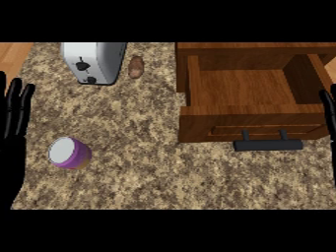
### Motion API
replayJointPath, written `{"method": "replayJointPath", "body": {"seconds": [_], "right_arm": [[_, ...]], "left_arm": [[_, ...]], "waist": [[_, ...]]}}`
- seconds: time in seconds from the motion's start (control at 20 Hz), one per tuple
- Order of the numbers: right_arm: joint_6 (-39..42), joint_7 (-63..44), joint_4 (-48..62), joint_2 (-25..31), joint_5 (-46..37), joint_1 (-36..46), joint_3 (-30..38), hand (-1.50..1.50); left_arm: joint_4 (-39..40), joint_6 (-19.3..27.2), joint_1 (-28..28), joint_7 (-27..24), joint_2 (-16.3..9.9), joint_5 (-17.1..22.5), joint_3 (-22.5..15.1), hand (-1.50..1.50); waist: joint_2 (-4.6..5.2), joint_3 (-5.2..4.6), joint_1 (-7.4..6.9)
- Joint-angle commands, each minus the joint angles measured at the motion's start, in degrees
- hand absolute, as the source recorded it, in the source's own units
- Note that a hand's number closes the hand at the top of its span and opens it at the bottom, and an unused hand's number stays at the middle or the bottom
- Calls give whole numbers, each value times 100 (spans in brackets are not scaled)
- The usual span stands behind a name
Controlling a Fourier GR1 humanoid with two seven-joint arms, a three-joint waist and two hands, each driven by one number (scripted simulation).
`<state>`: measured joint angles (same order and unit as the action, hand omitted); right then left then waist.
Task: Pick up the can, place it into the drawer and close the drawer
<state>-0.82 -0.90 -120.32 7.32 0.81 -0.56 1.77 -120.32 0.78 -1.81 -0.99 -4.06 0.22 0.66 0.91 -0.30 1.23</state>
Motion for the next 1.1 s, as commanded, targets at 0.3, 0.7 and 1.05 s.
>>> {"method": "replayJointPath", "body": {"seconds": [0.3,0.7,1.05], "right_arm": [[-363,-702,282,-304,46,-567,117,-150],[-149,-880,-80,-80,504,-977,707,-150],[448,-574,61,156,1122,-1367,1456,-150]], "left_arm": [[737,-2010,964,492,-1330,1556,415,-150],[673,-3045,1312,1054,-2342,3269,1800,-150],[780,-3594,1489,1335,-2465,3915,2443,-150]], "waist": [[-47,21,-94],[-103,32,-145],[-99,32,-129]]}}
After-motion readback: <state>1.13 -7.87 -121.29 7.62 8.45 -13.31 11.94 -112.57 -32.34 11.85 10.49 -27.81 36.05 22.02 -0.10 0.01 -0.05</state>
